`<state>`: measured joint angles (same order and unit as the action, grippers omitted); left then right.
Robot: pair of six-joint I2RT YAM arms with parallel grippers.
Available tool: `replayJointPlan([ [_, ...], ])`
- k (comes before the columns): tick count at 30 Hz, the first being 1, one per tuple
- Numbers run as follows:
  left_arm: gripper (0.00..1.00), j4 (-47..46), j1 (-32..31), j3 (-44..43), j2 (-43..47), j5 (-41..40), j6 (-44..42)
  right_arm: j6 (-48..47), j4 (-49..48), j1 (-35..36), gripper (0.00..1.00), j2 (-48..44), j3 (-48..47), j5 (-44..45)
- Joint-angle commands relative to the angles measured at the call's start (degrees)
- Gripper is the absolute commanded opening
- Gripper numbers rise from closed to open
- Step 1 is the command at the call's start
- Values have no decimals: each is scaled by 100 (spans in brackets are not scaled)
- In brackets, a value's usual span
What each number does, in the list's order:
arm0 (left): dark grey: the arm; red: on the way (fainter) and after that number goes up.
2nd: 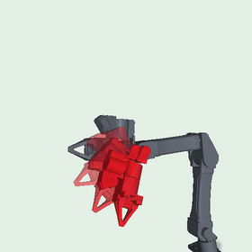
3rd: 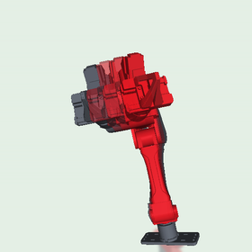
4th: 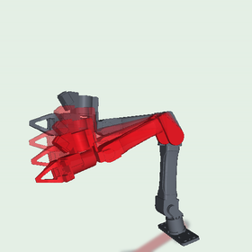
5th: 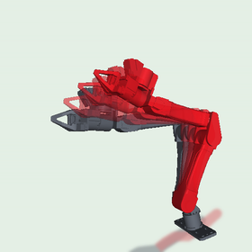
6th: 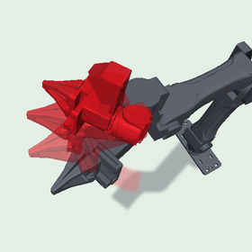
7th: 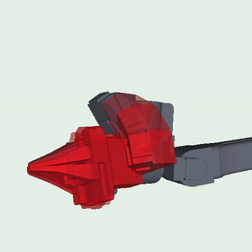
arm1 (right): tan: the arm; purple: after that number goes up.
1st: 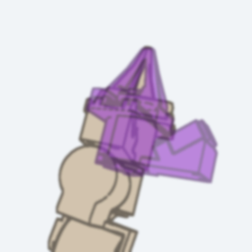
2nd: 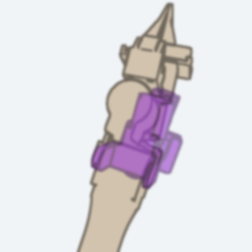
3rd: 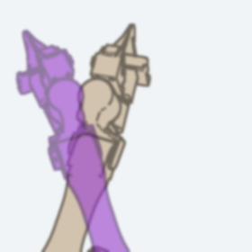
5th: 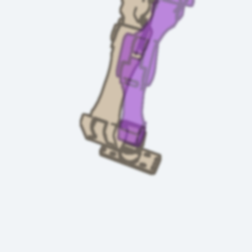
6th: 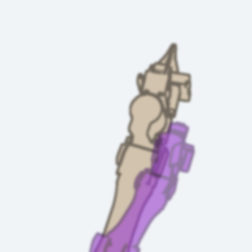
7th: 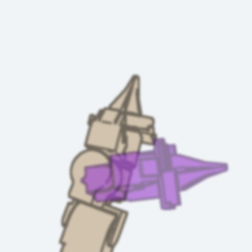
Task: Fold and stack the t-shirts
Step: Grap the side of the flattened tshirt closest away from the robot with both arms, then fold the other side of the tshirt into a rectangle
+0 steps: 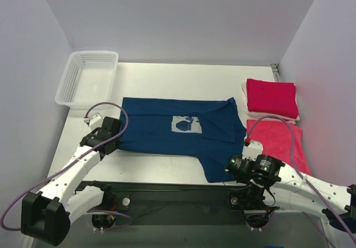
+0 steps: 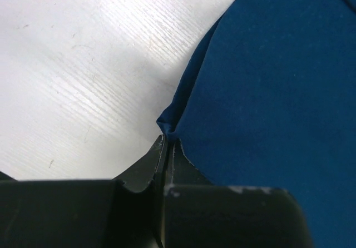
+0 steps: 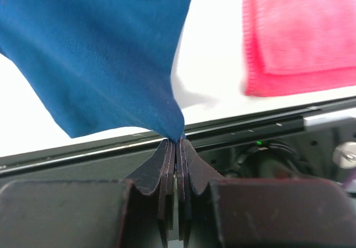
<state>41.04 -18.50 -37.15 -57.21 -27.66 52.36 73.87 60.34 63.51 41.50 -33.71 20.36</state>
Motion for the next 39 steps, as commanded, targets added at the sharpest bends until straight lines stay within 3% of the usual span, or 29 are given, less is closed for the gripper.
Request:
replayJointPlan([
  [1,0,510,-66,-126,289,-20,90,470,1119,91,0,-80,-389,592],
  [10,0,687,-127,-161,641,-99,187,366,1191,232,0,139,-1101,1391],
  [17,0,344,-127,-626,-17,-231,108,-232,1068,197,0,921,-2121,2524],
  [22,0,-42,-75,-996,-360,-389,-15,-1013,525,-372,0,1185,-2456,3044],
  [30,0,-683,75,-1681,-1432,-451,-121,-3349,-1848,-2069,0,1273,-2078,2124],
  [39,0,-1361,391,-2094,-2487,-319,-121,-4345,-3326,-3660,0,2160,-1972,857],
])
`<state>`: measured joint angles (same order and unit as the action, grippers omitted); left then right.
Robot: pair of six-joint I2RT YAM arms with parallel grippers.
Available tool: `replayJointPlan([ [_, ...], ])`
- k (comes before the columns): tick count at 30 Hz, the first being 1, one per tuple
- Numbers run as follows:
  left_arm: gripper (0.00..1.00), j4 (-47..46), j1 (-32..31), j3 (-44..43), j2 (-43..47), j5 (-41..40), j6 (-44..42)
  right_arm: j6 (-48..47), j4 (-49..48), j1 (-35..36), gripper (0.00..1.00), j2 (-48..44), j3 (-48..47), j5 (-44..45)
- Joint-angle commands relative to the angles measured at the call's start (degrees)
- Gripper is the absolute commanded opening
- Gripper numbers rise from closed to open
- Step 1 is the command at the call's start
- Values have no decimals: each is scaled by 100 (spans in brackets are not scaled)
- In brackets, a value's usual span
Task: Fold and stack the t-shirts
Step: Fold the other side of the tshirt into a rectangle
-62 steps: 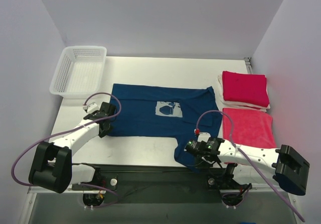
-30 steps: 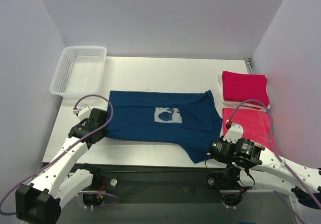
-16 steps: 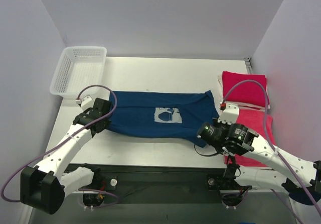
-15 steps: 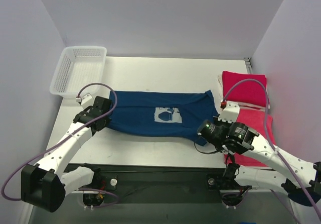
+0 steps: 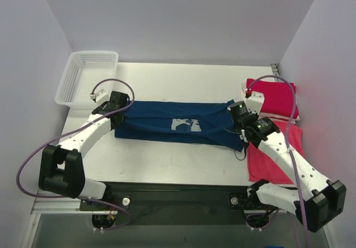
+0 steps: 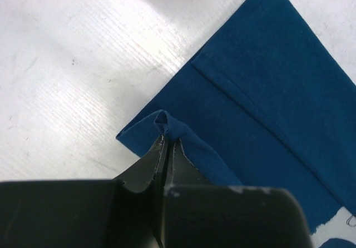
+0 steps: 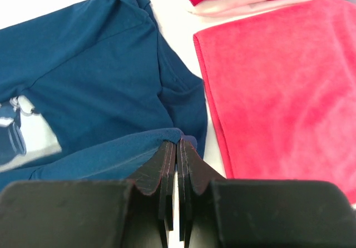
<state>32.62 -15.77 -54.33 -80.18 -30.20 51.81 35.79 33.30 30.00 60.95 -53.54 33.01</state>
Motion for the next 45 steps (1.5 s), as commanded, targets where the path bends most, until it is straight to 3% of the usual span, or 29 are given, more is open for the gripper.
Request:
replayJointPlan([
  [1,0,-511,153,-438,-382,-57,-66,-616,-719,-397,0,285,1,-566],
  [10,0,-678,434,-957,-1306,22,-75,-793,-1291,-995,0,1305,-385,-1104],
  [27,1,-862,707,-1625,-2326,75,-224,-846,-1633,-1400,0,2878,-1194,-1561],
  [28,8,-985,716,-1642,-2361,154,-259,-854,-1634,-1426,0,2992,-1255,-1596],
  [29,29,-1099,724,-1643,-2379,189,-364,-846,-1642,-1470,0,3037,-1343,-1614],
  [32,61,-1643,724,-1555,-2353,295,-514,-881,-1669,-1541,0,3177,-1501,-1675],
  [40,73,-2585,505,-1344,-1896,400,-1120,-960,-1678,-1760,0,3721,-2072,-1816],
  [41,73,-2585,461,-1335,-1878,418,-1199,-986,-1678,-1761,6,3775,-2116,-1764],
  [42,74,-2585,417,-1335,-1852,444,-1243,-1004,-1678,-1778,21,3845,-2186,-1755],
  [45,75,-2463,259,-1370,-1834,628,-1323,-1030,-1634,-1805,35,4021,-2406,-1755],
])
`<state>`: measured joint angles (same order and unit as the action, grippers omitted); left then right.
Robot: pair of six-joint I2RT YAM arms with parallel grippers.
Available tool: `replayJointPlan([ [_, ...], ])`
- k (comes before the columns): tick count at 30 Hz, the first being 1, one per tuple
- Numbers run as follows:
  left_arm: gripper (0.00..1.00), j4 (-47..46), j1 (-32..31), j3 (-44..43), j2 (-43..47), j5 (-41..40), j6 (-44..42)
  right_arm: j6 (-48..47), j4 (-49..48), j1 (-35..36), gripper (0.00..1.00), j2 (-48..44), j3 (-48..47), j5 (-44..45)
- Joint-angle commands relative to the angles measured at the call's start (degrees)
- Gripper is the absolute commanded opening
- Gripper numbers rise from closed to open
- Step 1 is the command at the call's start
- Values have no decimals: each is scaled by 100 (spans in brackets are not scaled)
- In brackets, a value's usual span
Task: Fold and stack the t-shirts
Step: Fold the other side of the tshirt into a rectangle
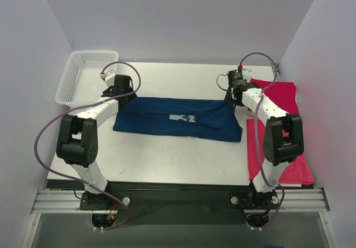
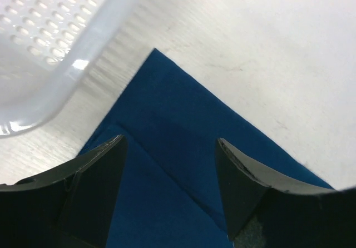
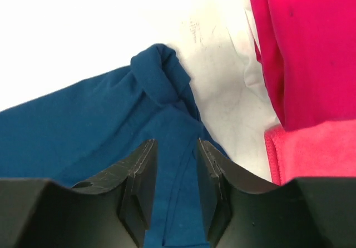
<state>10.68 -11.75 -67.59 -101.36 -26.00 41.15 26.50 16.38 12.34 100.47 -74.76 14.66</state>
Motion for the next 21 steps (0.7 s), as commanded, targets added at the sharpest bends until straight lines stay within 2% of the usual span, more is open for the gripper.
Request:
replayJointPlan([
  [1,75,-242,-248,-35,284,218,-282,-93,58,-30,35,52,-302,73],
  [6,76,-233,-442,18,363,384,-388,-58,128,67,36,-315,31,-224],
  [13,76,-48,-495,150,354,508,-274,434,164,497,32,-1090,1173,-797],
  [21,76,382,-495,238,213,288,-98,839,129,919,29,-1565,1754,-850],
])
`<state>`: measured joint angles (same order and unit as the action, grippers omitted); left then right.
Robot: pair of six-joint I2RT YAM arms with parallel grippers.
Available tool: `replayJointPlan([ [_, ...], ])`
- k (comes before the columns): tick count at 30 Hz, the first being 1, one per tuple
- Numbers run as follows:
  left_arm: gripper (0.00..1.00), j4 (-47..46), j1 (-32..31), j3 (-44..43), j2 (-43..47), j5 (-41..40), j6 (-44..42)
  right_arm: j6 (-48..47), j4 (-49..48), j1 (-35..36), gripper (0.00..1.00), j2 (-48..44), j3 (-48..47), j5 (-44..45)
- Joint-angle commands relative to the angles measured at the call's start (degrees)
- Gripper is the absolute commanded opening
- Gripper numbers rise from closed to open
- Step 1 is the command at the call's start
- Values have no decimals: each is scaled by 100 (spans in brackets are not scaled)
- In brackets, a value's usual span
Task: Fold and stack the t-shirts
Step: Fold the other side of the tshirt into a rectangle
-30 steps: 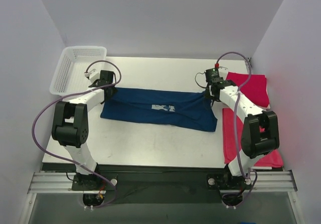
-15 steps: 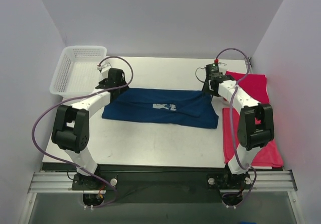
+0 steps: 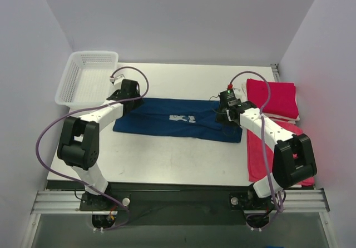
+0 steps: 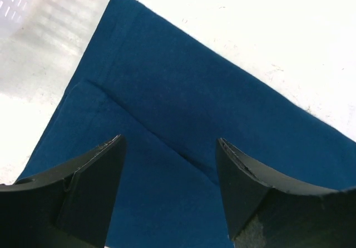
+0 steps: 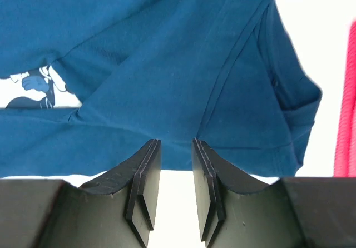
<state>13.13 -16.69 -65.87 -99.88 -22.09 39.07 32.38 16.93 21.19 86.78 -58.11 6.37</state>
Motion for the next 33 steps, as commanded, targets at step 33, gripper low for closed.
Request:
replayJointPlan([
  [33,76,190,227,179,12,99,127,392,126,52,6,963,-280,-110],
])
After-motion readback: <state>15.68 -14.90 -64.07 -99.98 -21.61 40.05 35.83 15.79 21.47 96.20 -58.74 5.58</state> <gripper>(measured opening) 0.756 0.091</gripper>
